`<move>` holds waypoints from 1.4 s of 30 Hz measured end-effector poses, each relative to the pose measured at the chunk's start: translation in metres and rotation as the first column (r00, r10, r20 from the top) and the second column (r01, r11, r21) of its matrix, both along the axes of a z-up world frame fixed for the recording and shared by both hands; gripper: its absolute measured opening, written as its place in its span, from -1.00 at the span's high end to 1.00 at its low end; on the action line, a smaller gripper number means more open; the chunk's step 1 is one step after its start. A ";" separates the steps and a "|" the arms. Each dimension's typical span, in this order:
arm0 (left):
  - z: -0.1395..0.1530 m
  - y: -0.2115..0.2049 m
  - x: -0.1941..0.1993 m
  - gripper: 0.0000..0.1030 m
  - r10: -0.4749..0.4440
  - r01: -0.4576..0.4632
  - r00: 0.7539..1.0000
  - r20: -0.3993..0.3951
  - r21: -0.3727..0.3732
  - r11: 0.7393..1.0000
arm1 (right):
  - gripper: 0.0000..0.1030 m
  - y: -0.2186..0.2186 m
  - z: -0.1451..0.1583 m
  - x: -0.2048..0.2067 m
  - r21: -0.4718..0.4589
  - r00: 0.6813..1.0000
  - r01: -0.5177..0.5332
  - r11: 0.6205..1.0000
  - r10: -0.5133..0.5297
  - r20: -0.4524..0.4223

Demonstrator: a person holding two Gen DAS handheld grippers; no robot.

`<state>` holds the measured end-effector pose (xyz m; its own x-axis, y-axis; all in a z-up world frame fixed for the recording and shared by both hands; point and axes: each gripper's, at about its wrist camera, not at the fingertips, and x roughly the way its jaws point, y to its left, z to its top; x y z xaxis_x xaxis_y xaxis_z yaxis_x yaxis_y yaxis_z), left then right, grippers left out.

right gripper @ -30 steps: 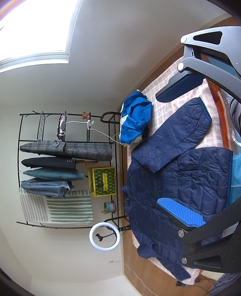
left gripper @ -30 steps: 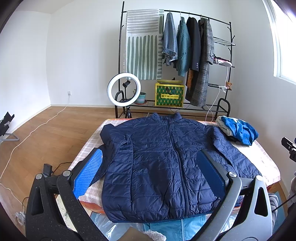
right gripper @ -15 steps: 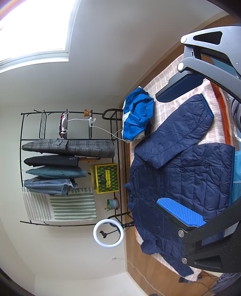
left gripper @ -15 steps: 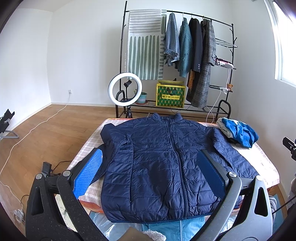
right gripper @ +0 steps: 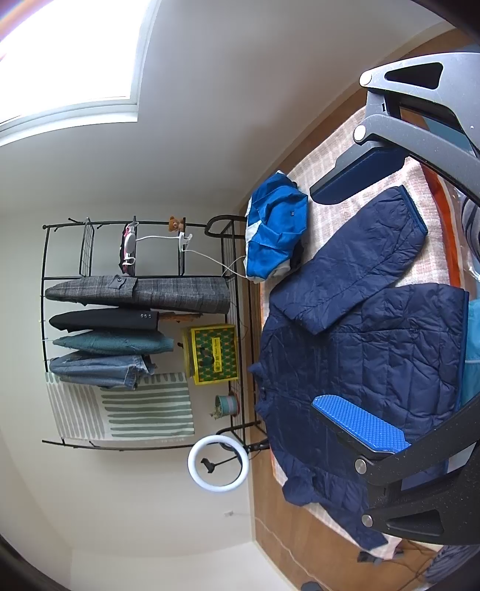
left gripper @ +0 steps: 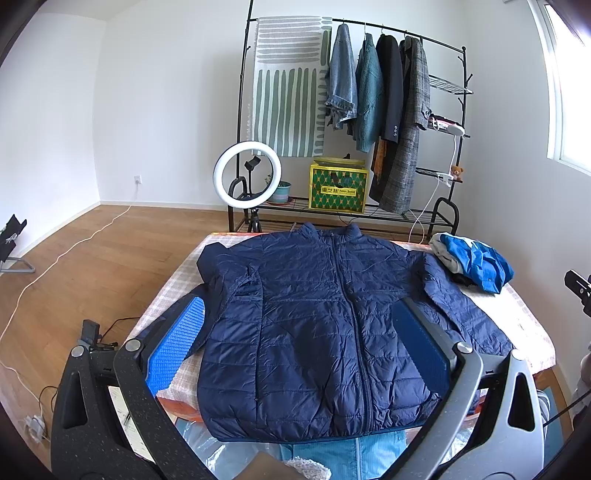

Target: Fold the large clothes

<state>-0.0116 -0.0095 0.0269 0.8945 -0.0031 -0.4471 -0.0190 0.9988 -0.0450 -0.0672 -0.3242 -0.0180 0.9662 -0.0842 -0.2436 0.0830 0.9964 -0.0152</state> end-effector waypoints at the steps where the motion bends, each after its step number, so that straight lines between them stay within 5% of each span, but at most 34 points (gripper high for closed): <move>1: -0.001 0.001 0.000 -1.00 -0.001 0.001 1.000 0.000 -0.001 1.000 | -0.99 0.001 0.000 0.000 0.001 1.000 -0.001 1.000 0.001 -0.001; 32: -0.015 -0.003 -0.001 -1.00 0.036 -0.036 0.999 -0.007 0.023 0.999 | -0.99 0.000 -0.005 0.007 0.034 0.999 -0.042 0.999 0.042 -0.003; 42: -0.018 0.048 0.035 -1.00 0.142 -0.142 0.990 -0.025 -0.002 0.990 | -0.99 0.022 -0.010 0.044 0.044 0.991 -0.124 0.991 0.126 -0.042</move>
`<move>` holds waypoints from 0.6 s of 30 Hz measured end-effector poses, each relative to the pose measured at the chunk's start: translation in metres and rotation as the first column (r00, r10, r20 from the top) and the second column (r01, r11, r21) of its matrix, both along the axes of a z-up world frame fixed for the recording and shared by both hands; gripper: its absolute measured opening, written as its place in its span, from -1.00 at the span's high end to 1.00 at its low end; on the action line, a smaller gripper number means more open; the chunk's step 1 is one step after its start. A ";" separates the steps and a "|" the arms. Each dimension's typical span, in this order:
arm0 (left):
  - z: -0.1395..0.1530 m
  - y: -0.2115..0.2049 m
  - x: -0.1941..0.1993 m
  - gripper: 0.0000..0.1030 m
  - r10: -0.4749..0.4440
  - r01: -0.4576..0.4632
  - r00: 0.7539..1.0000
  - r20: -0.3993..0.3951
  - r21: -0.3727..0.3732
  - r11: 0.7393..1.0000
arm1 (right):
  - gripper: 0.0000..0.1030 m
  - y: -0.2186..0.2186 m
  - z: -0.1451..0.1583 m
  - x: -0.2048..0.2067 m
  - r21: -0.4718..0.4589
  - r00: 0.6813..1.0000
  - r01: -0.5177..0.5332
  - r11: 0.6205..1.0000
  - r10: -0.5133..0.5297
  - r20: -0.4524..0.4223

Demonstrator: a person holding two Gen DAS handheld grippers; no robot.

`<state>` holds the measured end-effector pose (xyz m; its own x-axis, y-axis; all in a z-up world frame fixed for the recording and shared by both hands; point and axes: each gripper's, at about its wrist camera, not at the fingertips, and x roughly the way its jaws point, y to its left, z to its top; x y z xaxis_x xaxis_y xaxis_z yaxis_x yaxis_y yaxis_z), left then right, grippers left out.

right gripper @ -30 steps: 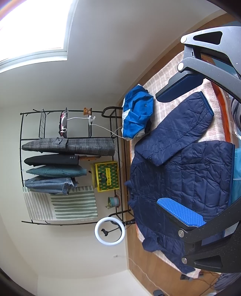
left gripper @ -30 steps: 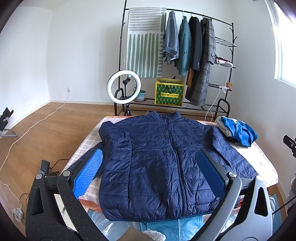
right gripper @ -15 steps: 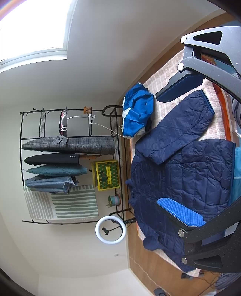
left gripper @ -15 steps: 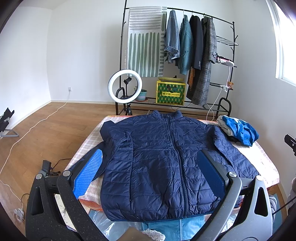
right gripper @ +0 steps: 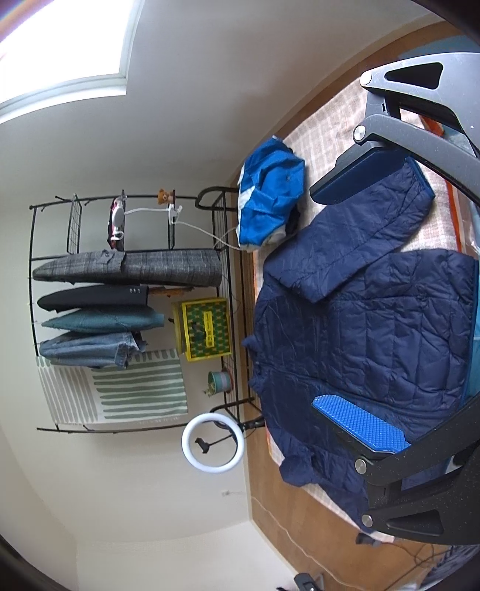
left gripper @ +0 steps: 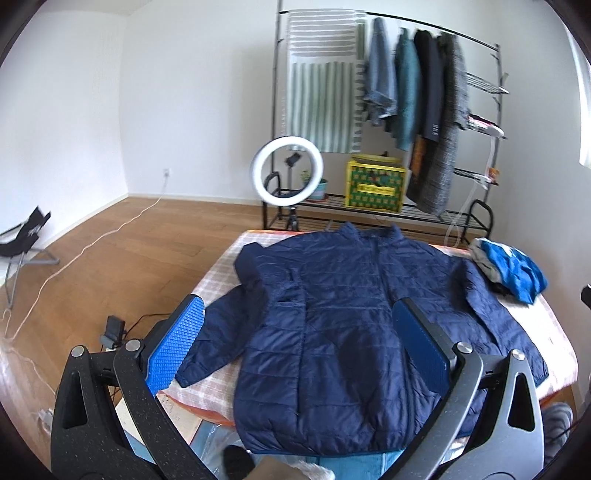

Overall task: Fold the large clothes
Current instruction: 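Grasp the navy jacket's sleeve cuff with the left tool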

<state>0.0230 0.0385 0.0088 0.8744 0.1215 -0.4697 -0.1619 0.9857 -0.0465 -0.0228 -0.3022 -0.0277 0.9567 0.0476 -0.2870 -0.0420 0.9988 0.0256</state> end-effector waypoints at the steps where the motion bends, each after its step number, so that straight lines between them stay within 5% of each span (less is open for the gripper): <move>1: -0.003 0.007 0.004 -1.00 0.016 -0.016 1.000 0.000 -0.003 1.000 | -0.99 0.005 0.000 0.007 0.003 1.000 -0.020 1.000 0.020 -0.007; 8: -0.032 0.082 0.039 -1.00 0.119 -0.121 0.993 -0.024 -0.074 0.990 | -0.99 0.034 -0.006 0.058 0.032 0.994 -0.100 0.994 0.102 -0.045; 18: -0.116 0.186 0.085 -0.73 0.257 -0.321 0.929 -0.265 -0.234 0.918 | -0.99 0.085 -0.021 0.142 0.159 0.956 -0.256 0.953 0.275 -0.106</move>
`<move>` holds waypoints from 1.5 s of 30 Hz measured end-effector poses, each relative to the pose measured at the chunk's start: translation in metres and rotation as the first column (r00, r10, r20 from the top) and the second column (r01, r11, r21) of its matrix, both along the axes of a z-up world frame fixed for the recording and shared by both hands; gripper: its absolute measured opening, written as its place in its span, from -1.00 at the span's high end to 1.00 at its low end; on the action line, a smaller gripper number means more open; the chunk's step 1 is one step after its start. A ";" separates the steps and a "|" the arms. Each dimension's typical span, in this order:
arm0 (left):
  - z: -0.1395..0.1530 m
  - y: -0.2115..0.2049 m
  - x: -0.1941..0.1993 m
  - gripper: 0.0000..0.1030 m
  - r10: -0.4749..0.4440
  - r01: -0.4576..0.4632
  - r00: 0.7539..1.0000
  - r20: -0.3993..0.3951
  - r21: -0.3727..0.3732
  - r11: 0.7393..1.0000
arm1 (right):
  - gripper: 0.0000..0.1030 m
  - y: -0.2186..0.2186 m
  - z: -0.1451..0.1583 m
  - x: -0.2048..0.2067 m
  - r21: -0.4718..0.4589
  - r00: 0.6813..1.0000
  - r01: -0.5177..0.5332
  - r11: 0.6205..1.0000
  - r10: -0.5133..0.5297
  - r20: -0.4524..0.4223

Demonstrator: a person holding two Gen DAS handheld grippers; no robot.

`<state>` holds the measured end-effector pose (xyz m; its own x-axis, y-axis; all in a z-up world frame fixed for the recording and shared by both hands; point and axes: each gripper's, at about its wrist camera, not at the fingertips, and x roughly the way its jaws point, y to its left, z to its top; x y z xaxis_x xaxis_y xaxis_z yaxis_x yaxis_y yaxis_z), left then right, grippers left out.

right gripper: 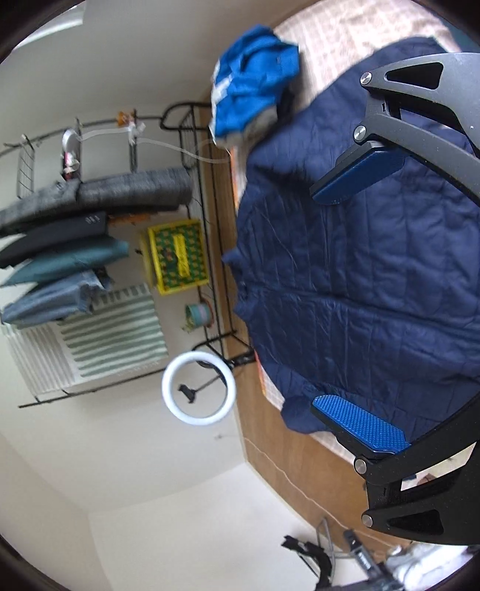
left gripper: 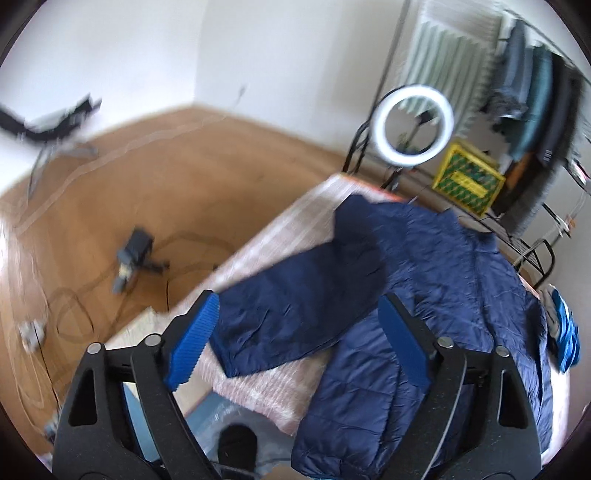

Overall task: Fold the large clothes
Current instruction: 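Grasp the navy jacket's sleeve cuff with the left tool, then lift the held sleeve and fold it across the jacket body with the left tool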

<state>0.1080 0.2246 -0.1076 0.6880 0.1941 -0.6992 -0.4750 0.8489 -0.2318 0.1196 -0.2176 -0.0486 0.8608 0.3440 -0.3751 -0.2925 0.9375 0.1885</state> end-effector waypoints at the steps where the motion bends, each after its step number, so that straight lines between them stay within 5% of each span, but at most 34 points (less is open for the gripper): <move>1: -0.011 0.007 0.004 -0.73 0.010 -0.011 0.999 -0.034 -0.014 1.000 | -0.99 0.006 -0.003 0.008 0.000 1.000 -0.019 1.000 0.019 -0.014; 10: -0.102 0.064 0.008 -0.57 0.094 -0.133 0.967 -0.235 -0.158 0.979 | -0.99 0.034 -0.025 0.025 -0.060 0.992 -0.122 0.991 0.120 -0.045; 15: -0.150 0.085 0.004 -0.35 0.125 -0.233 0.937 -0.327 -0.318 0.919 | -0.99 0.035 -0.030 0.037 -0.065 0.989 -0.129 0.990 0.124 -0.076; 21: -0.176 0.080 0.013 -0.34 0.095 -0.232 0.924 -0.370 -0.348 0.908 | -0.99 0.045 -0.037 0.040 -0.078 0.983 -0.152 0.985 0.142 -0.119; 23: -0.188 0.081 0.016 -0.12 0.108 -0.260 0.917 -0.385 -0.371 0.892 | -0.99 0.050 -0.037 0.038 -0.090 0.982 -0.161 0.983 0.150 -0.117; 35: -0.182 0.076 0.019 0.02 0.150 -0.289 0.908 -0.391 -0.326 0.900 | -0.99 0.064 -0.033 0.030 -0.131 0.979 -0.190 0.973 0.178 -0.100; 37: -0.180 0.073 0.018 0.12 0.150 -0.282 0.908 -0.390 -0.305 0.910 | -0.99 0.064 -0.034 0.030 -0.132 0.979 -0.188 0.973 0.175 -0.106; 41: -0.169 0.070 0.014 0.68 0.158 -0.271 0.913 -0.377 -0.269 0.924 | -0.99 0.063 -0.036 0.031 -0.136 0.980 -0.178 0.975 0.164 -0.110; 45: -0.157 0.069 0.011 0.78 0.173 -0.267 0.922 -0.347 -0.245 0.932 | -0.99 0.064 -0.037 0.032 -0.140 0.980 -0.180 0.974 0.165 -0.110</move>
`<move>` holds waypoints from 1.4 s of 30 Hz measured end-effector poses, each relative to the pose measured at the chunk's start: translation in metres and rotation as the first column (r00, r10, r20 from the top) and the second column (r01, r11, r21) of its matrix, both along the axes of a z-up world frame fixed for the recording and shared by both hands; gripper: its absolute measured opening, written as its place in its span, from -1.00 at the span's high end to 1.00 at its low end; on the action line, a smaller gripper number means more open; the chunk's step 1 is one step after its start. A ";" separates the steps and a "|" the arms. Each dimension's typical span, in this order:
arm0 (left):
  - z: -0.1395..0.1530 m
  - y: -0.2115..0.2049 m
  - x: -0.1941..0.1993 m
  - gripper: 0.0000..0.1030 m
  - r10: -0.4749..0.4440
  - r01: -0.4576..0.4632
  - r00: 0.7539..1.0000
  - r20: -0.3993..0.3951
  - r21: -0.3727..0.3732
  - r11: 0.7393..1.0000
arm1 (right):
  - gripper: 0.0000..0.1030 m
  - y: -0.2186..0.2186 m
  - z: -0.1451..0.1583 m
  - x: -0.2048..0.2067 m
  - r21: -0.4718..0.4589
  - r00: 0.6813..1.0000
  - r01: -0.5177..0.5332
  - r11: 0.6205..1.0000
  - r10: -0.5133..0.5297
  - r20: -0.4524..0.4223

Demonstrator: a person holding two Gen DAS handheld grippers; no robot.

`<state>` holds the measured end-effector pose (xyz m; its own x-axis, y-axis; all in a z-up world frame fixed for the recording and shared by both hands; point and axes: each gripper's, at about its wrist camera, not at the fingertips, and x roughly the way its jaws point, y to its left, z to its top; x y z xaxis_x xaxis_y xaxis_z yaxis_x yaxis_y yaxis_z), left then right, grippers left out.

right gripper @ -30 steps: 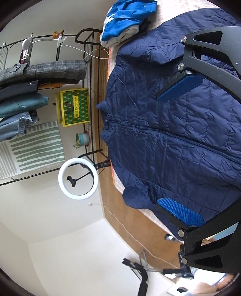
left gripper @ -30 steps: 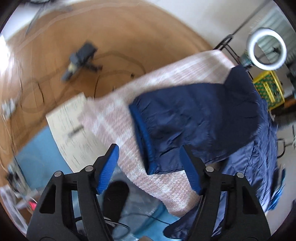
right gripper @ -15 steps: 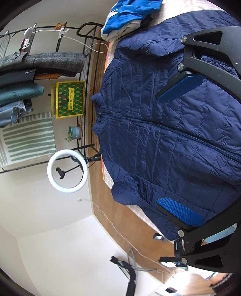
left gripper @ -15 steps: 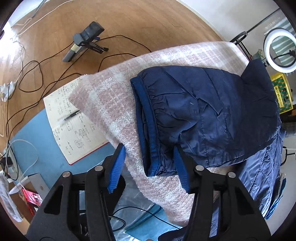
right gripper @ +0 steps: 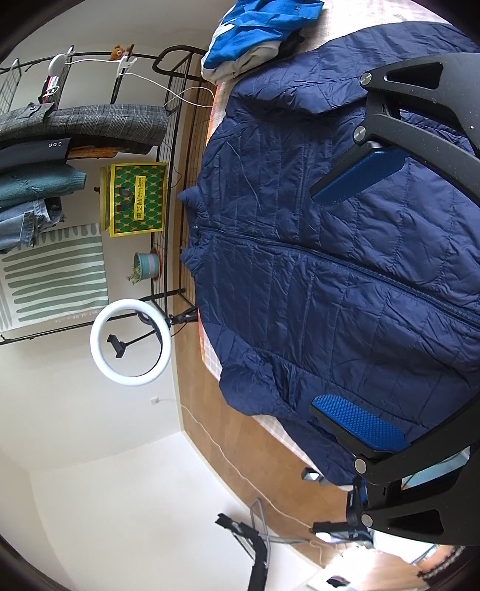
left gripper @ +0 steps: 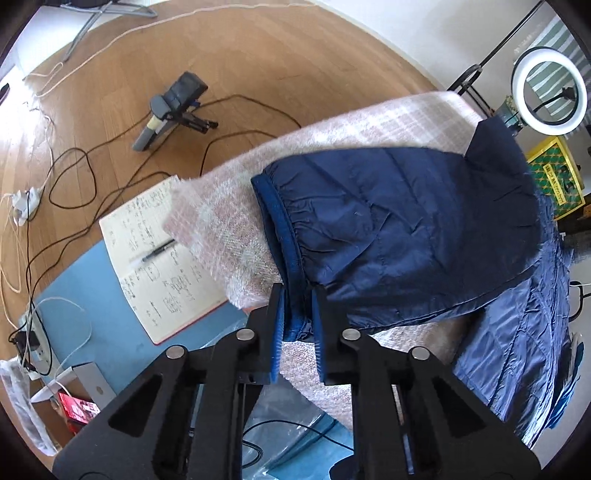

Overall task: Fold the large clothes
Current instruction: 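Lift the held sleeve and fold it across the jacket body with the left tool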

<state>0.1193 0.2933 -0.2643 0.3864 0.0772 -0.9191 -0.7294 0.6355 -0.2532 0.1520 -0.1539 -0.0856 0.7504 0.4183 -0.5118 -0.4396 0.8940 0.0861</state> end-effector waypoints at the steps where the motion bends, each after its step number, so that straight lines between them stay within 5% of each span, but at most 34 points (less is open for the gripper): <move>1: 0.005 -0.001 0.000 0.81 -0.002 0.002 1.000 0.007 0.015 1.000 | -0.99 0.001 0.000 0.000 -0.002 1.000 -0.003 1.000 0.003 0.000; 5: 0.027 -0.009 0.001 0.84 -0.036 0.031 0.998 0.049 0.097 0.995 | -0.99 0.005 -0.002 0.001 -0.005 1.000 -0.023 1.000 0.023 -0.010; 10: 0.046 -0.007 -0.001 0.86 -0.021 0.011 0.991 0.130 0.079 0.997 | -0.99 0.008 -0.004 0.003 0.000 0.999 -0.040 0.999 0.040 -0.024; 13: 0.074 -0.027 0.008 0.88 -0.059 0.033 0.979 0.195 0.134 0.991 | -0.99 0.011 -0.003 0.005 0.011 0.997 -0.063 0.998 0.064 -0.040; 21: 0.140 -0.153 0.061 0.94 -0.304 0.212 0.882 0.360 0.274 0.938 | -0.96 0.002 0.005 0.026 0.110 0.995 -0.053 0.993 0.062 -0.078; 26: 0.136 -0.222 0.096 0.95 -0.425 0.350 0.824 0.375 0.252 0.902 | -0.75 -0.014 -0.006 0.047 0.166 0.986 0.007 0.986 0.020 -0.163; 33: 0.115 -0.285 0.116 0.96 -0.513 0.455 0.781 0.356 0.238 0.858 | -0.57 -0.041 -0.010 0.065 0.196 0.972 0.094 0.976 -0.048 -0.230; 40: 0.089 -0.308 0.110 0.96 -0.584 0.562 0.743 0.327 0.169 0.810 | -0.57 -0.040 -0.001 0.068 0.130 0.983 0.071 0.989 -0.047 -0.177; 42: 0.082 -0.308 0.102 0.68 -0.606 0.594 0.731 0.313 0.144 0.791 | -0.57 -0.036 0.004 0.067 0.104 0.988 0.054 0.993 -0.038 -0.152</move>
<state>0.2212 -0.0150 -0.1818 0.6361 -0.2472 -0.7309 -0.0712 0.9245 -0.3746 0.2195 -0.1900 -0.0818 0.6882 0.4438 -0.5739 -0.3732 0.8950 0.2446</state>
